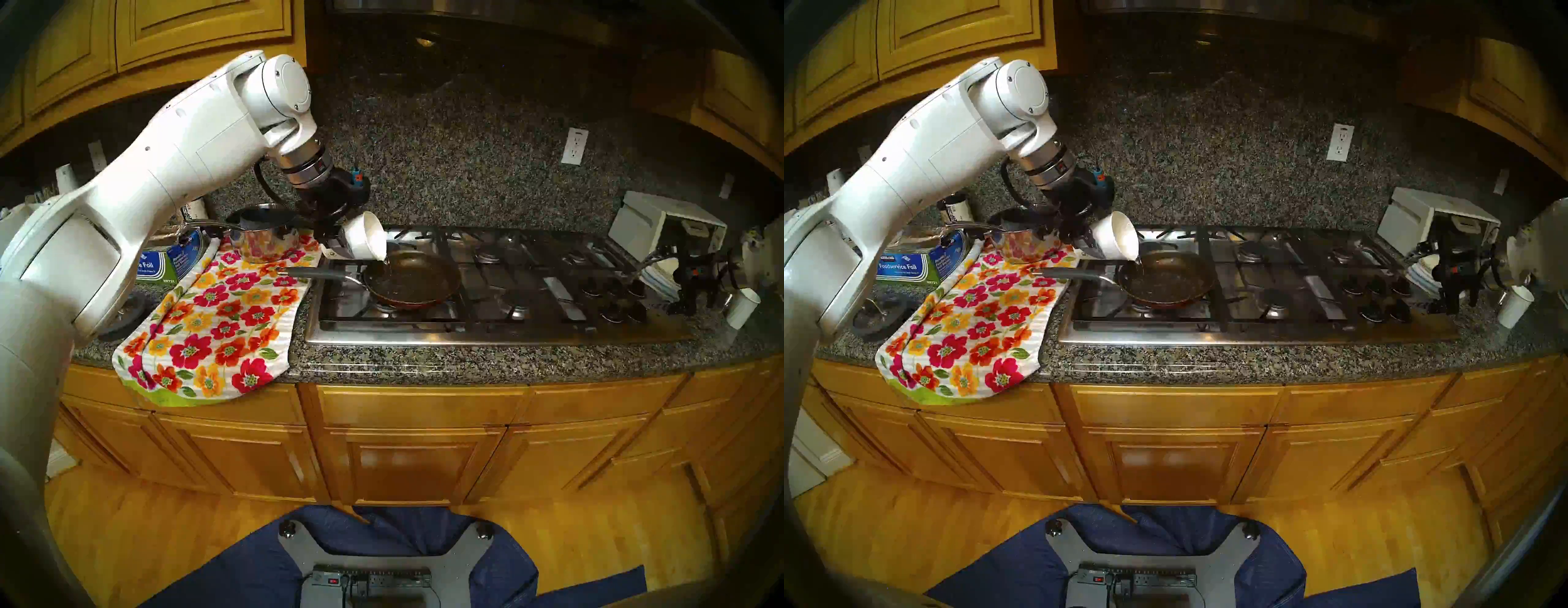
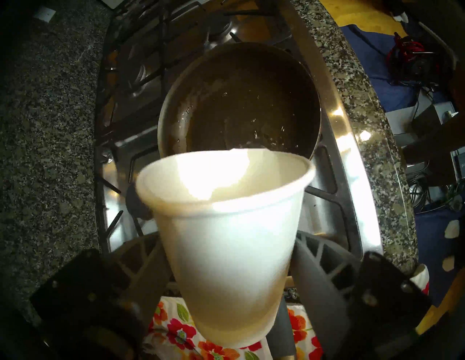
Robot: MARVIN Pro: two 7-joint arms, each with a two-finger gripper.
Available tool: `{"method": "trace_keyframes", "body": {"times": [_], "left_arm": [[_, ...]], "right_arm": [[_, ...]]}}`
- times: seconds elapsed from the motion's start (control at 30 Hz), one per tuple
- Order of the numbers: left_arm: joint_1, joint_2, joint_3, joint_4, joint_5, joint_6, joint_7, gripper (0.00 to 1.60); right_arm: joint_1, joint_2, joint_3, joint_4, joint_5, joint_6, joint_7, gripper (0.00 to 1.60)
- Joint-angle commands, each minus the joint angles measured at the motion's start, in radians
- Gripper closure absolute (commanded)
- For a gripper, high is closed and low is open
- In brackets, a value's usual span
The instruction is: Pick up the water cup, pour water into the pot, turn on the stove
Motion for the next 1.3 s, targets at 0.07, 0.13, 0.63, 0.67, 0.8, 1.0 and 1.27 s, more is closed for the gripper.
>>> {"method": "trace_keyframes", "body": {"times": [0.07,0.13,0.63,0.67,0.8,1.0,1.27], "left_arm": [[-0.071,-0.025,-0.007,0.031,0.011,-0.025,0.003,0.53],[-0.073,-0.028,-0.005,0.037,0.016,-0.033,0.003,0.53],[-0.088,-0.047,0.007,0.060,0.045,-0.084,0.003,0.55],[-0.089,-0.048,0.008,0.062,0.047,-0.087,0.003,0.53],[-0.092,-0.056,0.011,0.074,0.056,-0.098,0.003,0.55],[-0.093,-0.067,0.013,0.085,0.066,-0.112,0.003,0.54],[-0.097,-0.085,0.011,0.096,0.080,-0.127,0.003,0.55]], "right_arm": [[0.025,-0.007,0.003,0.020,0.004,0.002,-0.011,0.00],[0.025,-0.007,0.003,0.020,0.004,0.002,-0.011,0.00],[0.025,-0.007,0.003,0.020,0.004,0.002,-0.011,0.00],[0.025,-0.007,0.003,0.020,0.004,0.002,-0.011,0.00],[0.025,-0.007,0.003,0.020,0.004,0.002,-0.011,0.00],[0.025,-0.007,0.003,0.020,0.004,0.002,-0.011,0.00],[0.025,-0.007,0.003,0.020,0.004,0.002,-0.011,0.00]]}}
